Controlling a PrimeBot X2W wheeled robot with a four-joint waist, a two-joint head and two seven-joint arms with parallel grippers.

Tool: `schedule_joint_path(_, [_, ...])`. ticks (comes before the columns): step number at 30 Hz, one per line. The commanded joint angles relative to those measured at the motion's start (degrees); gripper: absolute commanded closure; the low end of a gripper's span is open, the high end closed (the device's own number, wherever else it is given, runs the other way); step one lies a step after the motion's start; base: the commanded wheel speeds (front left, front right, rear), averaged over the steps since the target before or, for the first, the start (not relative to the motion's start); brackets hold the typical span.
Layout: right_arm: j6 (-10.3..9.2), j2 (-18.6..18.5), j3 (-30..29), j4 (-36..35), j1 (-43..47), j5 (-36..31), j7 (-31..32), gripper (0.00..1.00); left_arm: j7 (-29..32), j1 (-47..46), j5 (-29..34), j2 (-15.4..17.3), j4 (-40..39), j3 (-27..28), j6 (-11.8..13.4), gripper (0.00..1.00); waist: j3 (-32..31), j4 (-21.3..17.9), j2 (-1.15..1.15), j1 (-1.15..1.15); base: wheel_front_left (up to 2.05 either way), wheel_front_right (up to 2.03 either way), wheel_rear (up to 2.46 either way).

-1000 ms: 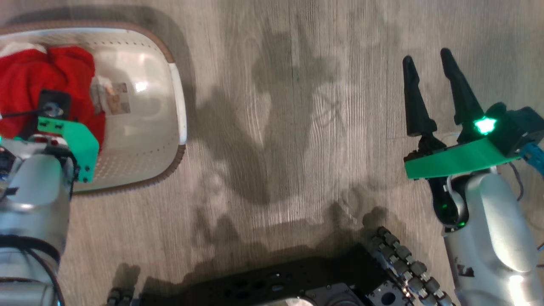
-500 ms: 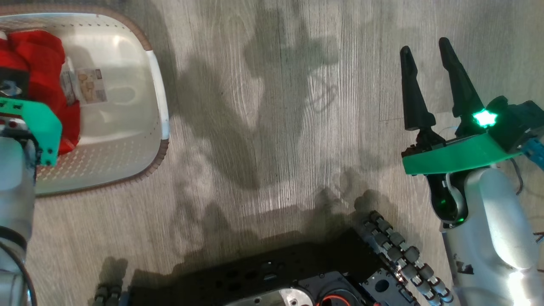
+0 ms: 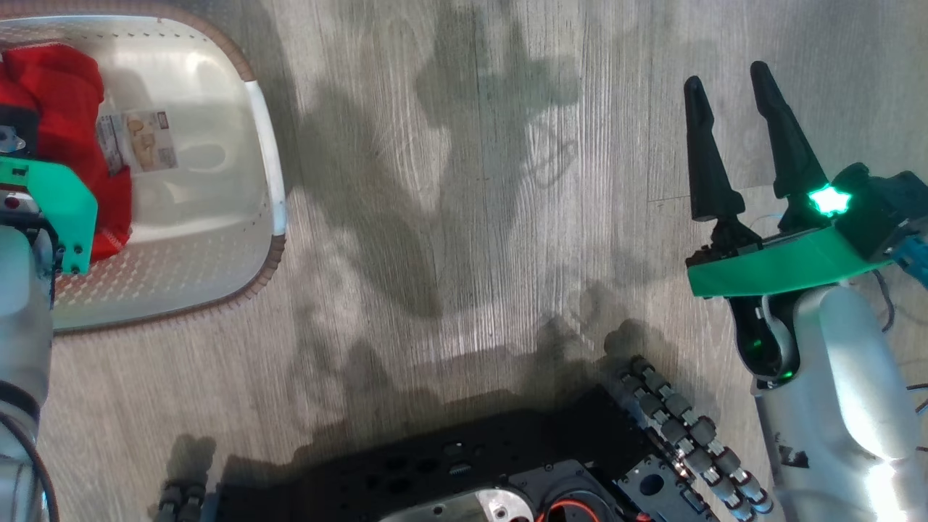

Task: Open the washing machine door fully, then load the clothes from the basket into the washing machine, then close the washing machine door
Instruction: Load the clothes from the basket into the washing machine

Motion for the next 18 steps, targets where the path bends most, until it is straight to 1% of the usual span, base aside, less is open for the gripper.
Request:
schedule_joint_path(1, [0.0,0.2,0.84,-1.68,2.25,-0.41,-0.52,0.0,-0.01,1.16,-0.33,3.1,-0.18,0.6,0.74,0.0,0.02,0.09,0.0,0.0,0.0,0.0,0.0])
schedule_joint_path(7, [0.0,0.2,0.26,-2.31,2.52,-1.51,-0.52,0.0,-0.5,0.69,-0.72,2.72,-0.17,-0.11,1.36,0.0,0.6,0.56,0.0,0.0,0.0,0.0,0.0])
schedule_joint_path(8, [0.0,0.2,0.28,-2.33,2.48,-1.58,-0.52,0.0,-0.59,0.57,-0.81,2.7,-0.17,-0.18,1.41,0.37,0.73,0.58,0.0,0.0,0.0,0.0,0.0])
schedule_joint_path(9, [0.0,0.2,0.31,-2.31,2.43,-1.63,-0.52,0.0,-0.6,0.51,-0.9,2.68,-0.17,-0.26,1.39,0.65,0.81,0.59,0.0,0.0,0.0,0.0,0.0])
schedule_joint_path(10, [0.0,0.2,0.32,-2.25,2.38,-1.65,-0.52,0.0,-0.57,0.51,-1.03,2.64,-0.17,-0.3,1.34,1.0,0.81,0.58,0.0,0.0,0.0,0.0,0.0])
schedule_joint_path(18, [0.0,0.2,0.24,-1.54,2.04,-1.97,-0.52,0.0,-0.66,1.75,-2.49,2.31,-0.17,-0.25,1.21,1.0,-0.52,0.44,0.0,0.0,0.0,0.0,0.0])
